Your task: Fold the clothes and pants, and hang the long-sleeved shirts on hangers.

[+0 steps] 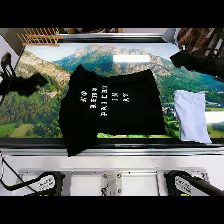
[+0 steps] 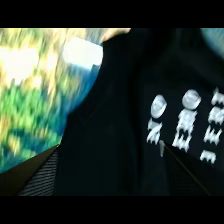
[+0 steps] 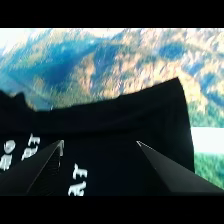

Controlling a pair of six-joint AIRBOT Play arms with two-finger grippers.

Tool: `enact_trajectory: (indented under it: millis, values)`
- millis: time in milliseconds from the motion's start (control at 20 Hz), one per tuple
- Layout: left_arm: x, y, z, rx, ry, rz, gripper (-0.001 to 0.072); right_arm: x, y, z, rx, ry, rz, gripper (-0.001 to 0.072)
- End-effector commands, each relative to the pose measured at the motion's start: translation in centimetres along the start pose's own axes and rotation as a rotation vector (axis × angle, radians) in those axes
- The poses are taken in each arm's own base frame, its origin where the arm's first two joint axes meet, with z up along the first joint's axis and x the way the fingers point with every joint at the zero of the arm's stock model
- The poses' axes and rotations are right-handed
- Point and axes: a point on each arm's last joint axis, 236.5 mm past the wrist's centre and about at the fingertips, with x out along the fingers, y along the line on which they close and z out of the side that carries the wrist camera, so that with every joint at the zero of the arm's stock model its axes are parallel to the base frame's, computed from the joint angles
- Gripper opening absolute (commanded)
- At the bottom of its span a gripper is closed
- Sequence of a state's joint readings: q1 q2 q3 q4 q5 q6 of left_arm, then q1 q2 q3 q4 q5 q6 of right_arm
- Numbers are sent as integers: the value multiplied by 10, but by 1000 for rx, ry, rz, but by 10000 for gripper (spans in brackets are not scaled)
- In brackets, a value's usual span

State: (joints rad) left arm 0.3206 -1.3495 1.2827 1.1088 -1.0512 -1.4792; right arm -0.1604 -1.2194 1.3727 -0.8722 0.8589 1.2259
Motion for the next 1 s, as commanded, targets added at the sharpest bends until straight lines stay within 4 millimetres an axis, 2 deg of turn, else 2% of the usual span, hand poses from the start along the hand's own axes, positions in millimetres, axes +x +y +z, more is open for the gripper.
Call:
enact_trajectory:
  millis: [0,100,200,550,750,950]
  values:
    - [19,45,-110,-96,211,39,679,-29,27,-58,-31,118,48,510]
    - [35,58,-158,-129,298,52,679,-35,37,-80,-31,145,66,510]
    - [46,66,-180,-162,323,62,679,-39,46,-93,-37,163,82,510]
    - [72,65,-207,-157,419,67,679,-41,69,-96,-28,163,146,510]
    - [81,50,-197,-210,374,17,678,-41,69,-96,-28,163,146,510]
    - [90,30,-198,-146,365,5,678,-41,69,-96,-28,165,146,510]
